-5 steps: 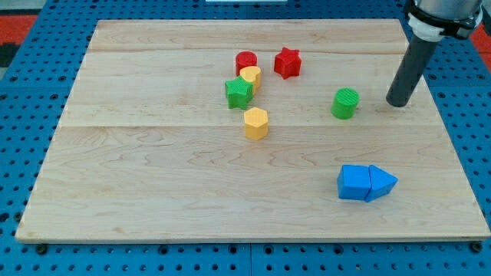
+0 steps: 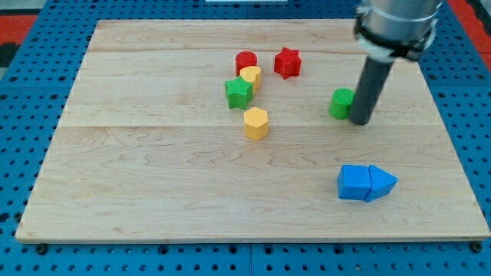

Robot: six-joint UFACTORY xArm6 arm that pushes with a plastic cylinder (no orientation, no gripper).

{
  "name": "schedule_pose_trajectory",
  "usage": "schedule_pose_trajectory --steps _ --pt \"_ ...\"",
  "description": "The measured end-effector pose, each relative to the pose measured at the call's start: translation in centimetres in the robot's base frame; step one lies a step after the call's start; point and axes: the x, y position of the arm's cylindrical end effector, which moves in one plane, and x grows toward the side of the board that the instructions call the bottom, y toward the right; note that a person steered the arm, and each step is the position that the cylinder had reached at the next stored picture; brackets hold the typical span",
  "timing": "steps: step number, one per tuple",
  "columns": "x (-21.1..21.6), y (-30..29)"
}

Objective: Place the green circle to the top left of blue cube

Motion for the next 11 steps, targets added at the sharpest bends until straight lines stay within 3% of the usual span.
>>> schedule_pose_trajectory --steps 1,2,3,4,5,6,7,8,10,11 --pt "-3.2 2.0" --pt "-3.9 -5.6" --pt "1.4 -7.6" --pt "2.6 -9.1" --pt "0.3 -9.3" --pt "3.1 -10.3" --pt "5.0 -6.6" --pt "3.2 -7.5" --pt "-7.0 -0.4" --pt "-12.4 -1.6"
